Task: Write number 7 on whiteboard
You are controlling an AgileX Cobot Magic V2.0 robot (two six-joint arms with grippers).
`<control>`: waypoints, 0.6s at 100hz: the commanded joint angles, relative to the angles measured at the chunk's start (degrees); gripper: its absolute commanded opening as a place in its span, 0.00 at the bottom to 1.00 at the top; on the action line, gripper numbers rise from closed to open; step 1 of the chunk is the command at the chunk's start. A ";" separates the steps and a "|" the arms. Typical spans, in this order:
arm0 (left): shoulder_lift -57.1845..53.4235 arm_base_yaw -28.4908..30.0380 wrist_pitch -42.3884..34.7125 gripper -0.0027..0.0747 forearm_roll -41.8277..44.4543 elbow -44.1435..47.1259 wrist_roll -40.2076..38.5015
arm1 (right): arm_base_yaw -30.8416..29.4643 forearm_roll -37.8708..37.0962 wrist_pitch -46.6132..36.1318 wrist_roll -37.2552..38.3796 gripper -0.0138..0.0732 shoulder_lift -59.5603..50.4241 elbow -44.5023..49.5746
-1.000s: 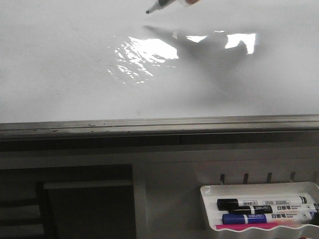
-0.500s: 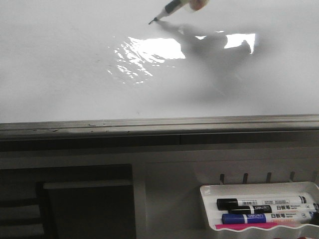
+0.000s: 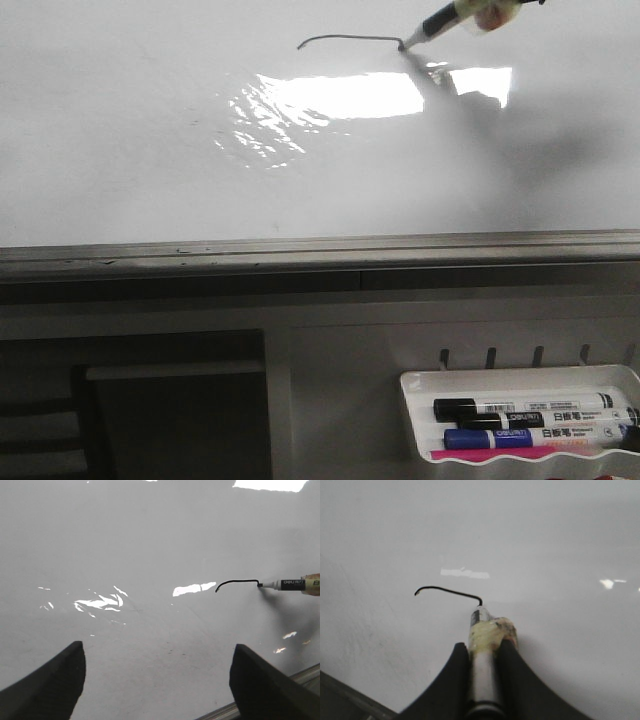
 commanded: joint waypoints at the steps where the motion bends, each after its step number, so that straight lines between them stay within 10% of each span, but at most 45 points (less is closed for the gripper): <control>1: -0.68 0.31 -4.06 0.74 -1.04 -1.49 -0.24 | -0.65 -3.82 2.58 3.74 0.10 -1.01 -0.23; 38: -0.68 -0.27 -3.23 0.74 -1.17 -1.88 -0.13 | -0.65 -10.63 14.55 10.70 0.10 -6.33 4.83; 60: 0.81 -10.40 -3.38 0.74 -1.17 -3.92 7.10 | -0.65 -14.64 23.82 20.08 0.10 -9.39 0.09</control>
